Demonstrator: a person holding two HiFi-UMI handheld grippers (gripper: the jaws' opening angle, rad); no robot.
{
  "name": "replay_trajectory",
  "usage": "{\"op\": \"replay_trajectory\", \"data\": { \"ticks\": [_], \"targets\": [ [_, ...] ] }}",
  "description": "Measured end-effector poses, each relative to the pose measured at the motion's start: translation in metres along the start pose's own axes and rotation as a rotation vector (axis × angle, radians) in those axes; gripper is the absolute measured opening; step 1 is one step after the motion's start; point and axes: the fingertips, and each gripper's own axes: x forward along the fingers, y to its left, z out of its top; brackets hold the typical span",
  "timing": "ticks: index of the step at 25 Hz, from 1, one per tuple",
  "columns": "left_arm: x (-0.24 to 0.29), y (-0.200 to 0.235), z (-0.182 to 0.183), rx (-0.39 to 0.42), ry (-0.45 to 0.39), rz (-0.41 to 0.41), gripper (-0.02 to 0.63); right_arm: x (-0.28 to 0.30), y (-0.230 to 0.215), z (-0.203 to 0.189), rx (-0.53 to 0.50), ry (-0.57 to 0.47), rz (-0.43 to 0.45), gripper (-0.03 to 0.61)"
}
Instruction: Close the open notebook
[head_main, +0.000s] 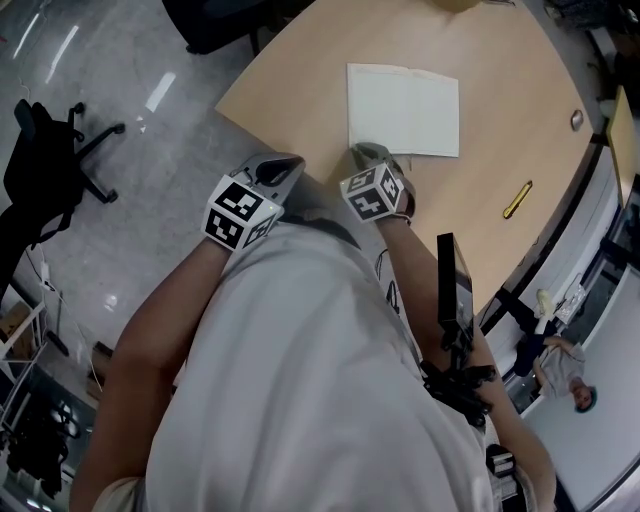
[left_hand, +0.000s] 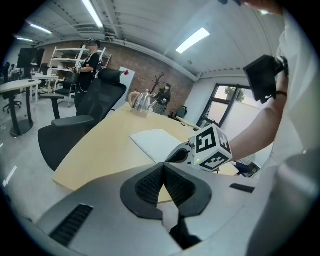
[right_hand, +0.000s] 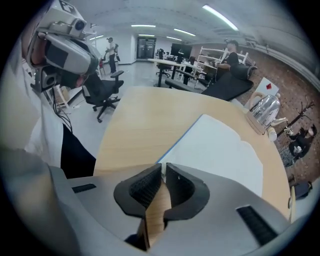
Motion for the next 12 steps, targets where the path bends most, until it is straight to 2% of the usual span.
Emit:
{"op": "replay_trajectory", "data": {
  "ticks": [5,9,12],
  "targets": [
    [0.006,-0.002,0.004,0.022,0.009,-0.028,0.005,-0.008,-0.004,-0.001,0.088,-0.022,0.045,0.025],
    [0.014,-0.003,0.009,0.043,0.018,-0.060,0.005,-0.026,-0.005,0.011,0.136,-0.088,0.057,0.023],
    [0.023,-0.006,0.015,0.060,0.025,-0.093,0.005,-0.045,-0.012,0.019,0.213,-0.154,0.055,0.023]
  ]
}}
